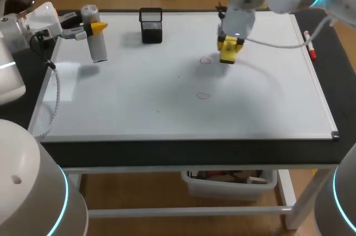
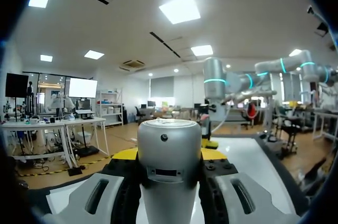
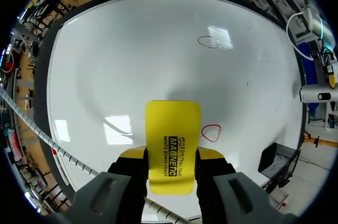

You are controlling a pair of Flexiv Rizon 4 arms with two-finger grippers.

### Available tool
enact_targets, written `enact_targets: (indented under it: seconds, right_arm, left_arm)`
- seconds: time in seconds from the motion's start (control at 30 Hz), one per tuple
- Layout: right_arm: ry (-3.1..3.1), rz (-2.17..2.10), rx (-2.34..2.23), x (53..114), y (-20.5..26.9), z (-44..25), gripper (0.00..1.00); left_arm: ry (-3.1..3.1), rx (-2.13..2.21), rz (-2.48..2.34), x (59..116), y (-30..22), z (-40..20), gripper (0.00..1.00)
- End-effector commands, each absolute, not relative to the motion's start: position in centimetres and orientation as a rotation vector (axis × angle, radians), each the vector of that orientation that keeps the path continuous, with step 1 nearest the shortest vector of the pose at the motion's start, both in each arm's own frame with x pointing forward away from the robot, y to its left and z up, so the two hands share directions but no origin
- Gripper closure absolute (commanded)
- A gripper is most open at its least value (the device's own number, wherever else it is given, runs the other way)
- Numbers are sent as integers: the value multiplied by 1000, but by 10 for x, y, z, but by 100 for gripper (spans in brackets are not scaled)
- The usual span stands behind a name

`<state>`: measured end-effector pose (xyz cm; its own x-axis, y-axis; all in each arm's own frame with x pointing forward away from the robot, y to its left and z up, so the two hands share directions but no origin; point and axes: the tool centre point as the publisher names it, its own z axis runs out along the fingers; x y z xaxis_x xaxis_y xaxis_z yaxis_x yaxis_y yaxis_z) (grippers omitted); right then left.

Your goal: Pick up the inspection probe, press it on each red-marked spot on the whiteboard one by one, put down the probe, pick up the eraser, and wipe off all the red marks.

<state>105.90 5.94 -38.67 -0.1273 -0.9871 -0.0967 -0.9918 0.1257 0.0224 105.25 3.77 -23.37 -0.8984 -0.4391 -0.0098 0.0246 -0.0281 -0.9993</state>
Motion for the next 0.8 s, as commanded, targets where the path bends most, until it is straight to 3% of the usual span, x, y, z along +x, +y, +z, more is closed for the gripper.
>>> enact_targets:
  seconds: [0.03, 0.4, 0.8]
  right_arm:
    - [2307, 136, -2101, 1072, 88, -391, 100]
    - [2213, 34, -2287, 1062, 141, -407, 100]
    - [2181, 6, -2326, 1057, 151, -415, 100]
  left_arm:
    - [1925, -436, -1993, 1051, 38, -233, 100]
    - [1925, -436, -1993, 1051, 38, -233, 100]
    - [1925, -436, -1993, 1051, 38, -233, 100]
